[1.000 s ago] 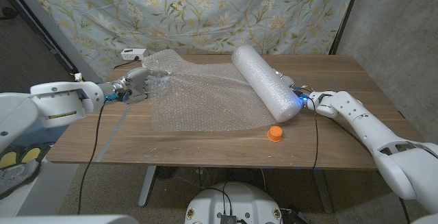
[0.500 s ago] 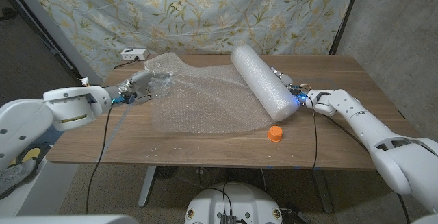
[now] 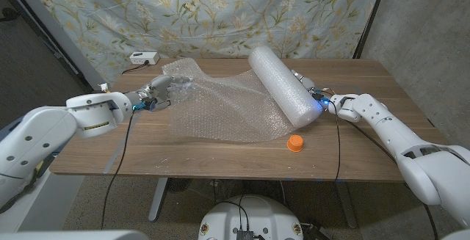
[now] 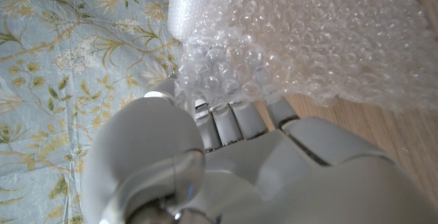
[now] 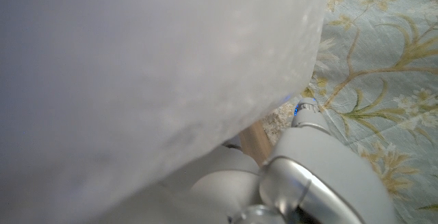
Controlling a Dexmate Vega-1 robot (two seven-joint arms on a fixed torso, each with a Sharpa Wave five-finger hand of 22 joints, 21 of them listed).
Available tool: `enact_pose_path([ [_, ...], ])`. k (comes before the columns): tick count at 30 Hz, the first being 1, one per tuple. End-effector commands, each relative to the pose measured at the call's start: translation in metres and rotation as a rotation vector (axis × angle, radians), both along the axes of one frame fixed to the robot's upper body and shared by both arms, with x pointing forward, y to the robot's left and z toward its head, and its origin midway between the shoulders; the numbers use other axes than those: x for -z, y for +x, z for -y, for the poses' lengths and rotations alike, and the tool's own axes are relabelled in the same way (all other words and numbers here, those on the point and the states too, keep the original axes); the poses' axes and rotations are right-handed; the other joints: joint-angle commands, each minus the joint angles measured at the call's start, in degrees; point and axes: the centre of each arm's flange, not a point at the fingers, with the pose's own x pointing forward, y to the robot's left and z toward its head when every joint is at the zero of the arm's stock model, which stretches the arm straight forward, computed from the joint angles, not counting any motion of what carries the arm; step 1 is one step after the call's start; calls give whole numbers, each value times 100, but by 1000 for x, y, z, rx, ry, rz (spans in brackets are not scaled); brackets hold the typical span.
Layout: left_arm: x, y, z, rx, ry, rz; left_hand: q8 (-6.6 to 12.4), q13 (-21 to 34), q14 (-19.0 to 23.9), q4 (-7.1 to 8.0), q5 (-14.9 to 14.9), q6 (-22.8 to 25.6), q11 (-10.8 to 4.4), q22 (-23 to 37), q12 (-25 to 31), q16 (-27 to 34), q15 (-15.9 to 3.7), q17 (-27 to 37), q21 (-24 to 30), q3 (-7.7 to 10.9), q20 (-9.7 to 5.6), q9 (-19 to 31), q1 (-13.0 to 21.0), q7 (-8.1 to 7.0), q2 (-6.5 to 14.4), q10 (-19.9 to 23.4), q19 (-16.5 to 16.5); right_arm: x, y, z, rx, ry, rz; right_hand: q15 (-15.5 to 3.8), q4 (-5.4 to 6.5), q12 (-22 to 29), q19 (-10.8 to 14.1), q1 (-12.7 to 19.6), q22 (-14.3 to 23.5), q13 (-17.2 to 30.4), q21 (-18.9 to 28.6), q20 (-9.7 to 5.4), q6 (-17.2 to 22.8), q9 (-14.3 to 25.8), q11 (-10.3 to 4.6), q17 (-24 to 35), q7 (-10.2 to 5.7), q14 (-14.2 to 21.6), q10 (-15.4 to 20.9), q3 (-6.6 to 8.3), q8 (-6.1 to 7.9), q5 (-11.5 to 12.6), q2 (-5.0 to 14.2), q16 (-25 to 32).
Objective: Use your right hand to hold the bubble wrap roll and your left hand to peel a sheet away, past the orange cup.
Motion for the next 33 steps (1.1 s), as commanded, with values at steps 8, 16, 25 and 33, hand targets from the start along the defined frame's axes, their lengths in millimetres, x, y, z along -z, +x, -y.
enact_pose_path([
  [8,-3,-2,-8,9,5,-1,8,9,48,14,5,-43,-247,17,-42,42,-25,29,42,12,-18,5,14,91,-14,120,-4,-2,0,1,8,5,2,-53,-24,-14,-4,-16,8,34,-5,6,33,10,12,13,61,8,25,17,12,-13,20,-19],
  [16,2,-8,-18,-9,7,-3,-9,15,27,21,7,-78,-255,17,-46,30,-20,26,47,17,-11,-2,4,77,-11,112,-16,-3,1,-5,2,4,6,-47,-24,-19,2,-23,8,39,-4,6,28,9,13,12,58,7,30,18,8,-15,19,-20],
  [25,24,-4,-37,18,-20,20,-163,-322,-592,231,12,-945,69,13,-710,-227,387,-48,-12,-166,197,-89,-477,122,-155,-770,-307,-5,0,-10,1,-4,10,-45,-27,-27,8,-28,8,46,-2,6,27,9,12,11,55,11,30,18,6,-15,14,-21],
  [33,29,-2,-51,42,-18,24,-149,-516,-953,287,11,-1504,305,13,-1138,-329,657,-106,-39,-242,323,-158,-757,177,-205,-1215,-424,-3,2,-11,9,-4,6,-46,-30,-36,12,-30,8,53,-2,7,32,9,11,11,53,8,31,22,6,-15,16,-23],
])
